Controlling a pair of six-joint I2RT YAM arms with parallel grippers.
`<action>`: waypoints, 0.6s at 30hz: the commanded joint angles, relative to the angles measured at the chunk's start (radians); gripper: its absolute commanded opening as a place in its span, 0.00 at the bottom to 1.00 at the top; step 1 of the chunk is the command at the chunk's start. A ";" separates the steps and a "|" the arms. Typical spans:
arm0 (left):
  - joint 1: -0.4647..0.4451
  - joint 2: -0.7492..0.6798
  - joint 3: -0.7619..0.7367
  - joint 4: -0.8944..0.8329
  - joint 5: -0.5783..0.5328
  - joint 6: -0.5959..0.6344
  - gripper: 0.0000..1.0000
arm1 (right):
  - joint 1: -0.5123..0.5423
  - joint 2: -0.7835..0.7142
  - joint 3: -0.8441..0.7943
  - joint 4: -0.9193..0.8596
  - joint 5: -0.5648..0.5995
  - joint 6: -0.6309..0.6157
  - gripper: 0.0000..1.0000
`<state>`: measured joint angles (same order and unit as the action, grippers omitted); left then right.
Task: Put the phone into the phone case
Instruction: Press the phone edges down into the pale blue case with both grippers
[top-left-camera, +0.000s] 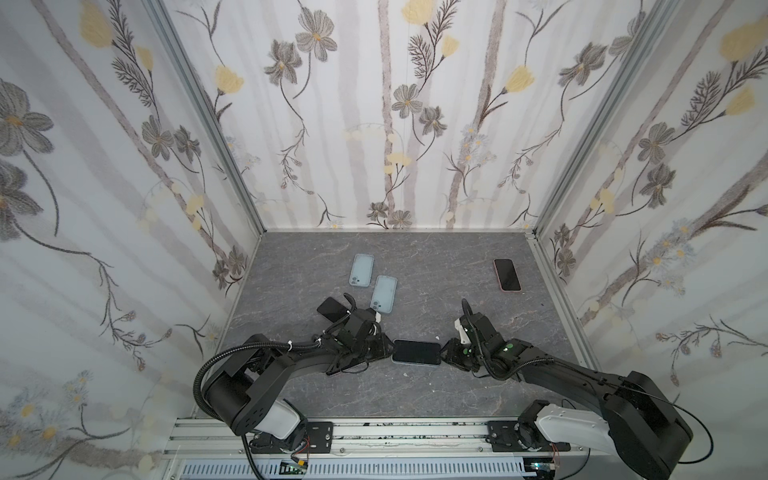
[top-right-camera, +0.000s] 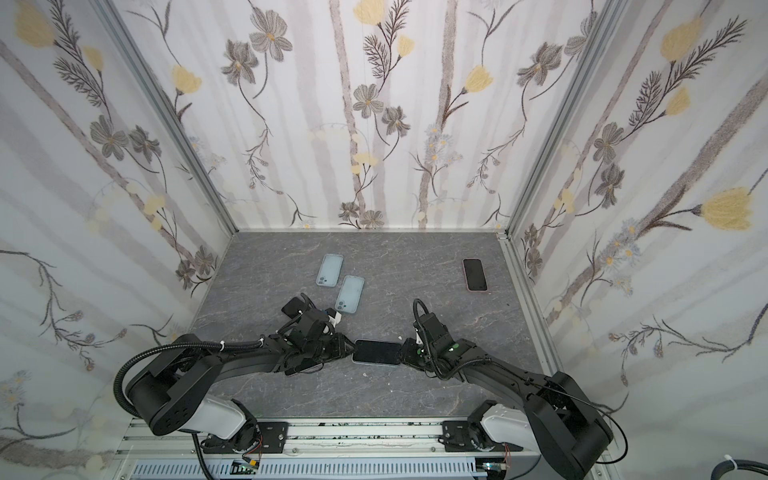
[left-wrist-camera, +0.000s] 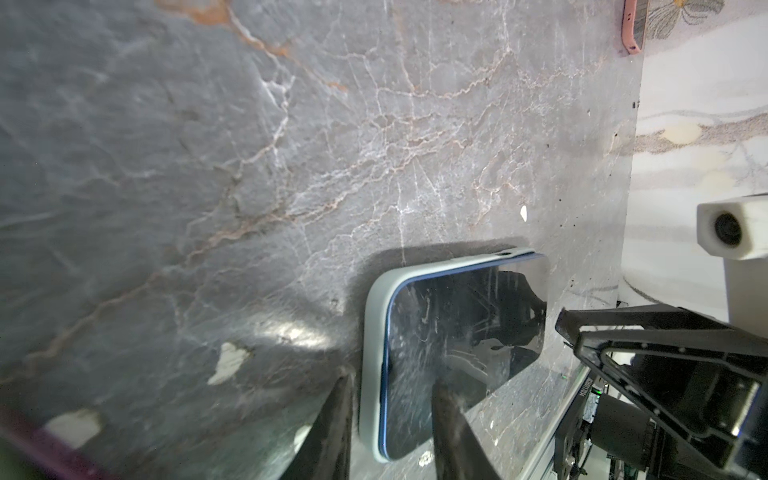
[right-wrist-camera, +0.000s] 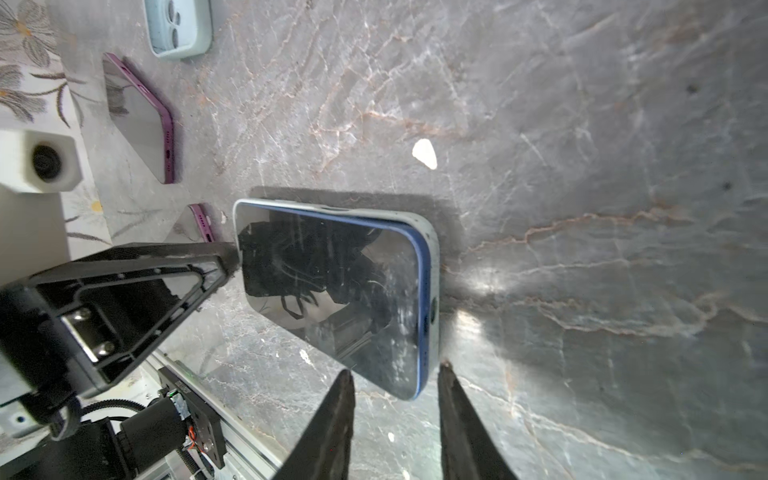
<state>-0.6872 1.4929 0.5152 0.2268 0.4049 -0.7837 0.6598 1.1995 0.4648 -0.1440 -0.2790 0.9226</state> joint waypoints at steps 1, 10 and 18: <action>0.000 0.006 0.021 -0.033 0.013 0.045 0.30 | 0.000 0.020 -0.009 0.027 -0.021 -0.003 0.28; -0.002 0.040 0.039 -0.036 0.021 0.052 0.26 | 0.000 0.094 -0.002 0.077 -0.052 -0.023 0.15; -0.016 0.045 0.028 -0.038 0.018 0.046 0.22 | 0.004 0.128 0.005 0.064 -0.051 -0.037 0.09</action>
<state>-0.6949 1.5402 0.5465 0.1982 0.4034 -0.7372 0.6579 1.3109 0.4683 -0.0792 -0.3347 0.9035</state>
